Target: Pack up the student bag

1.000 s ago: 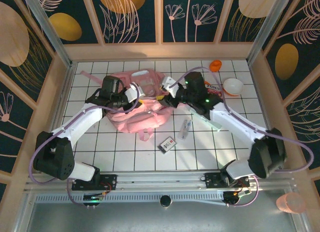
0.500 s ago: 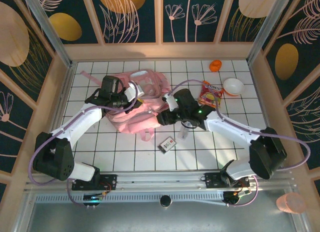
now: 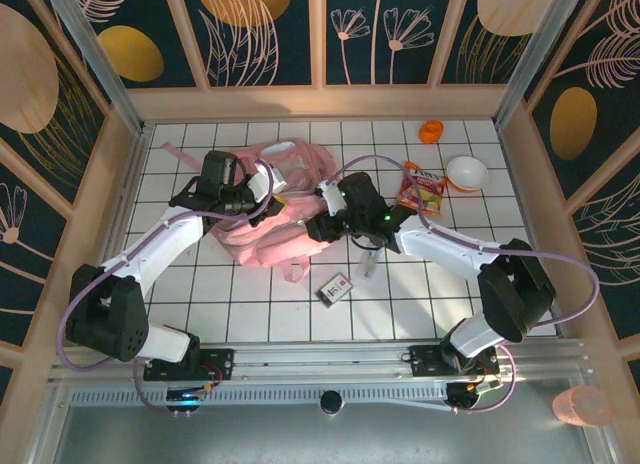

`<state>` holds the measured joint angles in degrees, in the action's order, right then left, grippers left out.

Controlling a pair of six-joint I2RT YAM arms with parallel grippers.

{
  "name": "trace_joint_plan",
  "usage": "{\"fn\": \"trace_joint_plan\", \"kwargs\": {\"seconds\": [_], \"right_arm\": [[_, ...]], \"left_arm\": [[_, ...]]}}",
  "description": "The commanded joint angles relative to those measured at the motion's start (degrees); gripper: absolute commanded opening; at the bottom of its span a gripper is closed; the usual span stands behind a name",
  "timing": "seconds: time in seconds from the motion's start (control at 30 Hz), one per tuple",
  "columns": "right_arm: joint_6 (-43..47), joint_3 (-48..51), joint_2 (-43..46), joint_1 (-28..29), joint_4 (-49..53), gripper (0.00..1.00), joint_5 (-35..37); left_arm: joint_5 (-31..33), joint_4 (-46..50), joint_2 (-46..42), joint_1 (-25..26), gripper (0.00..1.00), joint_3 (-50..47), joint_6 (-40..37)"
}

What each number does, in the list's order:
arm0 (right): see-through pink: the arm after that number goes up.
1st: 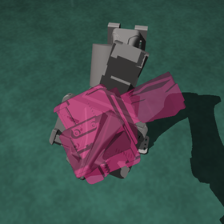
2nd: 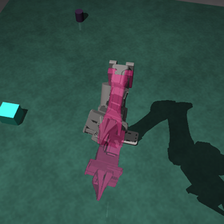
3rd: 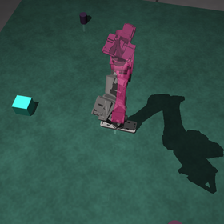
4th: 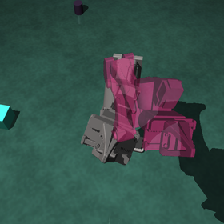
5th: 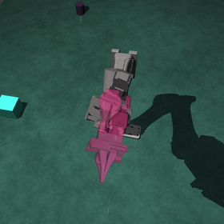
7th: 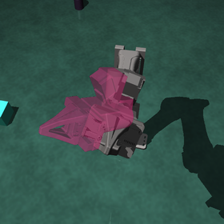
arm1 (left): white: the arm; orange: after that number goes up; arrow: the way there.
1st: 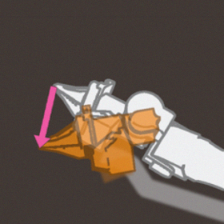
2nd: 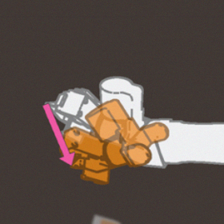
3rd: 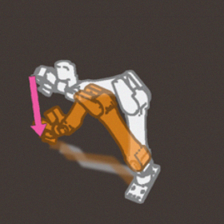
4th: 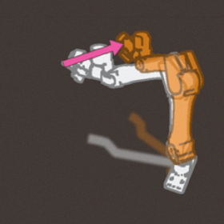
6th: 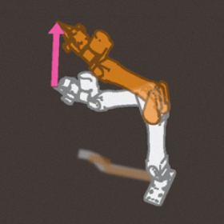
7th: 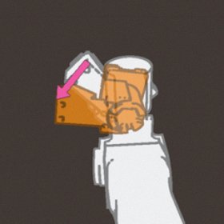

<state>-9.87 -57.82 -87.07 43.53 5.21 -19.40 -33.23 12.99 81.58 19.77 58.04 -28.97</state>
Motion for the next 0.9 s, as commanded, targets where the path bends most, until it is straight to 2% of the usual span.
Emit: {"fn": "trace_joint_plan", "kwargs": {"seconds": [0.0,0.1,0.2,0.33,0.5,0.53,0.63,0.67,0.73,0.8,0.87], "right_arm": [[-0.6,-1.3,-0.5,-0.2,-4.3,0.25,-3.0],[-0.6,-1.4,-1.3,-0.3,-3.9,0.24,-3.7],[-0.3,-2.3,-2.9,-0.1,-1.2,0.33,-3.5],[0.8,-3.5,-4.4,0.2,2.8,0.33,-0.5],[3.2,-4.7,-2.6,-0.4,6.7,0.04,2.7],[3.5,-4.8,-1.9,-0.8,7.4,0.0,2.5],[4.0,-4.5,0.1,-2.1,8.5,0.0,-1.3],[3.9,-4.5,0.6,-2.2,8.3,0.0,-3.3],[2.9,-4.6,0.7,-2.0,6.7,0.0,-7.9],[1.1,-4.7,0.3,-1.8,4.3,0.0,-12.1],[-0.6,-4.7,-0.2,-1.7,2.5,0.0,-14.5]], "left_arm": [[-4.8,-4.8,-2.2,-0.1,0.0,2.7,1.7],[-4.9,-5.0,-2.3,-0.2,0.0,2.7,1.8],[-4.8,-5.1,-2.5,-0.1,0.0,2.7,1.8],[-4.6,-5.3,-2.8,-0.2,0.0,2.6,1.7],[-2.1,-3.9,-2.6,-0.1,0.0,2.3,-0.1],[-1.3,-3.3,-2.6,-0.3,0.0,2.2,-0.7],[0.6,-2.8,-2.8,-0.4,0.0,1.5,-1.4],[0.5,-2.8,-2.9,-0.4,0.03,1.4,-1.1],[-1.4,-2.2,-3.1,-0.4,0.21,1.5,-0.5],[-3.8,-1.0,-3.7,-0.4,0.44,1.3,-0.3],[-4.4,0.8,-4.6,-0.4,0.6,0.8,-0.4]]}}
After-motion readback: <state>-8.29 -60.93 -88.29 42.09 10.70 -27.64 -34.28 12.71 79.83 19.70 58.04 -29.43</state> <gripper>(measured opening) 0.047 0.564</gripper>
